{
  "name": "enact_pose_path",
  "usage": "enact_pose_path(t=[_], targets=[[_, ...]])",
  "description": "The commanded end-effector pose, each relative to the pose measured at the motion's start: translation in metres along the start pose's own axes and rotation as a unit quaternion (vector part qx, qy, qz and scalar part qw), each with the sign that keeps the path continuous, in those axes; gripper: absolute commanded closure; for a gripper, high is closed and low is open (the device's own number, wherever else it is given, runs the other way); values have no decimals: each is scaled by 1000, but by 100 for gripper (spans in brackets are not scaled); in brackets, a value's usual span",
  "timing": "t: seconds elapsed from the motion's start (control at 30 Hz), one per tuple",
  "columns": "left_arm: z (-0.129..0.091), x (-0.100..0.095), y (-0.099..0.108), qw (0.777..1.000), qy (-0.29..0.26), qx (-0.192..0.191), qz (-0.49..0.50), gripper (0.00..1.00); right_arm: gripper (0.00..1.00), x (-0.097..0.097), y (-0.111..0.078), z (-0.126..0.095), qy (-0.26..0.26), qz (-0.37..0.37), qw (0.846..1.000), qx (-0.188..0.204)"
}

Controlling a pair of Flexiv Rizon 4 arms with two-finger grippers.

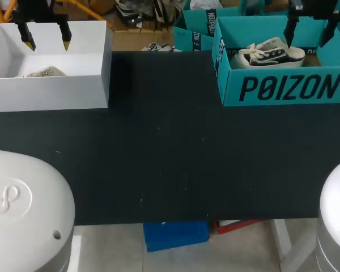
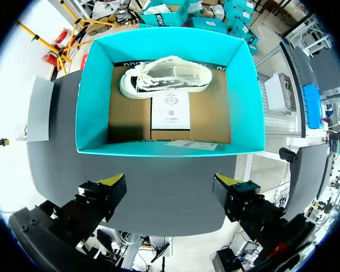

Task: Take the shoe out of the shoebox, open the shoe tongue, remove and reinsert the insole, then place the shoe into the shoebox

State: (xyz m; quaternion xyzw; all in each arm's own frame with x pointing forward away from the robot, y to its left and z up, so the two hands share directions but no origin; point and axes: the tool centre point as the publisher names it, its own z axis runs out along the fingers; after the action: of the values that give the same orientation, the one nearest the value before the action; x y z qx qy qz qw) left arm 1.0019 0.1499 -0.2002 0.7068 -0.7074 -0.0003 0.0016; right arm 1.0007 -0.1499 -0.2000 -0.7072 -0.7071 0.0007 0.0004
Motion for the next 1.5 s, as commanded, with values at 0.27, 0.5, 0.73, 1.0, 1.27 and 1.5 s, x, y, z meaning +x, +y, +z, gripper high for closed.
enact_pose_path(t=[0.27,0.5,0.73,1.0,1.27,1.5], targets=[[0,0,0,1000,0,0,0,0,0,0,0,0,0,0,1000,0],[0,0,0,1000,0,0,0,0,0,0,0,0,0,0,1000,0],[0,0,0,1000,0,0,0,0,0,0,0,0,0,0,1000,0],[0,0,0,1000,0,0,0,0,0,-3,20,0,-11,-95,995,5],[0,0,0,1000,0,0,0,0,0,-23,54,-9,-1,-371,929,20],[0,0,0,1000,0,0,0,0,0,-21,75,-11,12,-600,800,9]])
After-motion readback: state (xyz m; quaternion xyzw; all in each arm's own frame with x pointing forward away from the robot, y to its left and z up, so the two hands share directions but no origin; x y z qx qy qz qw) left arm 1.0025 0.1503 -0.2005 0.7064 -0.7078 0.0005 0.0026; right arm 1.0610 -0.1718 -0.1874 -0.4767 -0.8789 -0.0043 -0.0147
